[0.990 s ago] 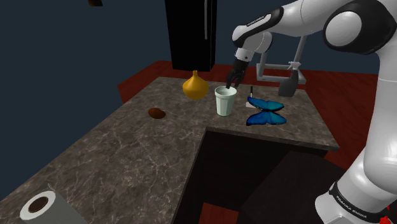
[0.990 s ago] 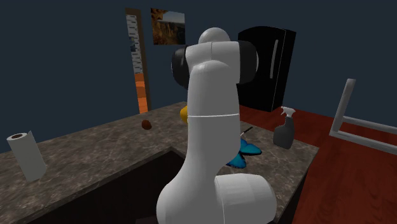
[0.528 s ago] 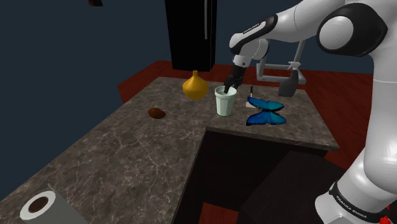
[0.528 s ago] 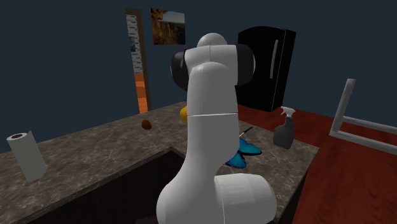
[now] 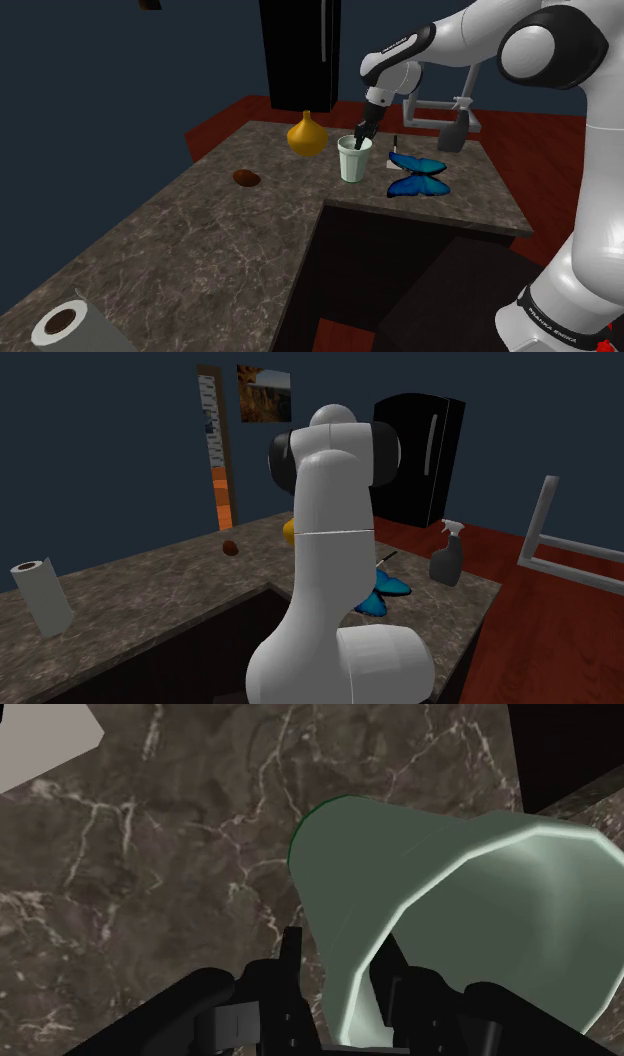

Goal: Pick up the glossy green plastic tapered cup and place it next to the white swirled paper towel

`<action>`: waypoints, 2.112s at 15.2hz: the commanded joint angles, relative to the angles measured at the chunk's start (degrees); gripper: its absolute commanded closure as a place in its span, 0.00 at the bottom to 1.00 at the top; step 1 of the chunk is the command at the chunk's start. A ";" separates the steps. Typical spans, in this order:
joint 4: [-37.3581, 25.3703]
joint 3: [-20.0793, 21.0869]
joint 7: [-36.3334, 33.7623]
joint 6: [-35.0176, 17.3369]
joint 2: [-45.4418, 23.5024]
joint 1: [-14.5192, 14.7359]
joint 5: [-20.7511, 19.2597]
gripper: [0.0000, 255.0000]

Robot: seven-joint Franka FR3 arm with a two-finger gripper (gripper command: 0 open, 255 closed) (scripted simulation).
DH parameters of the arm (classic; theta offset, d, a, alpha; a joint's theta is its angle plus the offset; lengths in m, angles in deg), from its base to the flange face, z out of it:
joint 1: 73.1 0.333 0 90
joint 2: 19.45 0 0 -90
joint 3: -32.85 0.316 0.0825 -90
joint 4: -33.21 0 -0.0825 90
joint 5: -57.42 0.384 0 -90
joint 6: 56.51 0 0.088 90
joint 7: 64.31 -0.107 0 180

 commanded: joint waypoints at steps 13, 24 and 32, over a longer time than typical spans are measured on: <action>-1.67 -0.37 -1.40 2.88 1.52 0.10 -1.06 1.00; -6.63 -0.95 -4.29 9.67 3.95 0.07 -2.91 1.00; -11.44 -1.23 -6.22 15.01 4.83 -0.19 -3.78 1.00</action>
